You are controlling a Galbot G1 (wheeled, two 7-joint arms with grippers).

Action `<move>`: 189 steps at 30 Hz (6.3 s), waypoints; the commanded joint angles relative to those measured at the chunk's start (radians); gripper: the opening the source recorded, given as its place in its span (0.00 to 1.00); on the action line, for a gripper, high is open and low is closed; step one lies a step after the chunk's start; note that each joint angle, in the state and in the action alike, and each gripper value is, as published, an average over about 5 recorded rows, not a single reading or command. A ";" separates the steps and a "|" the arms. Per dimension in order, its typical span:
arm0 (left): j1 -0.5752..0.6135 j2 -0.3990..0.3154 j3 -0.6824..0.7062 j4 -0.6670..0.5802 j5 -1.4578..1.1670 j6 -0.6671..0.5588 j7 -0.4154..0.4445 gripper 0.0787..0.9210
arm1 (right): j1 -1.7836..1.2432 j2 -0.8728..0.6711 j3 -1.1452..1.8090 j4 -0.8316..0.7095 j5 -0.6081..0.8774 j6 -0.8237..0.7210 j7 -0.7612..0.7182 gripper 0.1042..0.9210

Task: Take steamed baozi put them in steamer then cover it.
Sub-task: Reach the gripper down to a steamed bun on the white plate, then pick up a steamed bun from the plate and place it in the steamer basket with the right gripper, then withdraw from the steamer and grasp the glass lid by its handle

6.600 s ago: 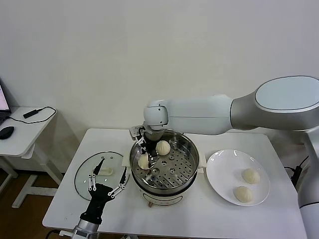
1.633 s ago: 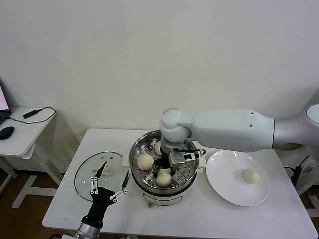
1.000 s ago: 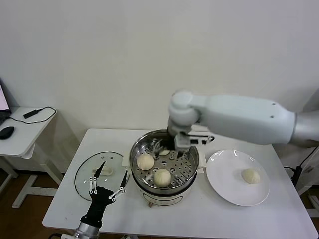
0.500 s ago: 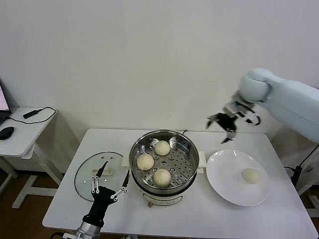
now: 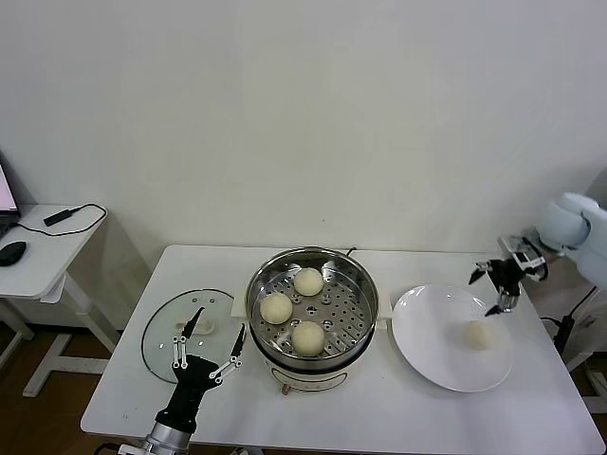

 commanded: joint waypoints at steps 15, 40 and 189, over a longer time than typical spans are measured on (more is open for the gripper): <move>0.001 -0.003 -0.003 0.004 0.002 0.001 0.000 0.88 | -0.248 0.066 0.158 -0.121 -0.068 -0.032 0.124 0.88; -0.002 0.006 0.001 0.003 0.001 0.003 0.000 0.88 | 0.085 0.022 -0.048 0.024 0.065 -0.059 -0.013 0.66; -0.244 0.047 -0.096 0.497 1.073 0.312 -0.209 0.88 | -1.555 0.550 1.500 0.517 0.150 0.386 1.503 0.88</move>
